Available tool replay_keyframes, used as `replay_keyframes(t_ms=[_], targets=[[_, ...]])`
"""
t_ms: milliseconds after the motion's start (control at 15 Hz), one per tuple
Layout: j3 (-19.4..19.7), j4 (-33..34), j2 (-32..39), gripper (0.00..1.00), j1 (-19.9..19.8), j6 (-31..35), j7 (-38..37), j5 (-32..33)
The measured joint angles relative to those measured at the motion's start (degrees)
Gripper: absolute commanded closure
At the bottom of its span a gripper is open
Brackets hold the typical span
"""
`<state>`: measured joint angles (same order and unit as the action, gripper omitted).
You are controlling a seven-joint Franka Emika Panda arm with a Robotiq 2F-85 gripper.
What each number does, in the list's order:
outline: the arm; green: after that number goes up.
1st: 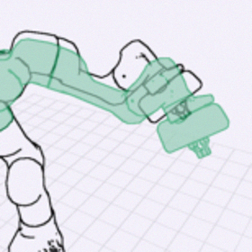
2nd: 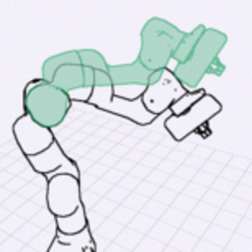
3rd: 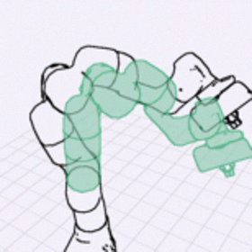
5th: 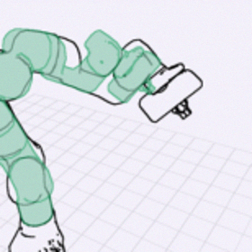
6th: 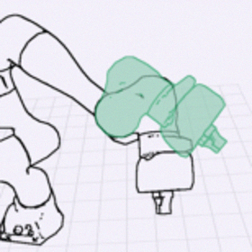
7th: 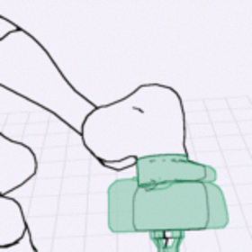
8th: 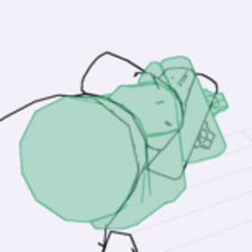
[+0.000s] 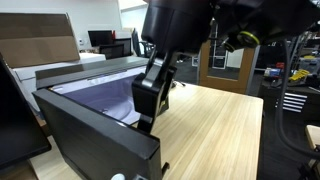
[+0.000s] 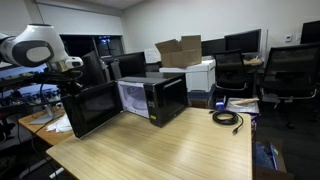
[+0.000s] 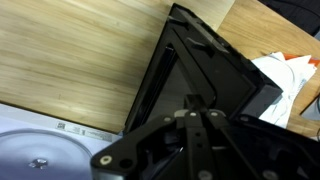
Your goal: Open the microwave door open widely
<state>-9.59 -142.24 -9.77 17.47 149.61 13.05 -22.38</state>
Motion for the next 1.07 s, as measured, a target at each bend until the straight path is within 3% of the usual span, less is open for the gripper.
replay_keyframes(t_ms=[200,467,533,667,1067], targets=[[-0.19,0.11,-0.73,1.0,-2.49,-0.14,-8.98,8.78],[-0.11,1.2,-1.67,0.96,-6.42,-1.83,-17.46,15.28],[-0.11,1.54,-1.92,0.73,-7.2,-2.82,-19.44,16.89],[-0.07,2.59,-2.65,0.7,-9.1,-6.01,-23.54,19.85],[0.92,5.06,-6.01,0.31,-13.13,-16.42,-29.37,22.83]])
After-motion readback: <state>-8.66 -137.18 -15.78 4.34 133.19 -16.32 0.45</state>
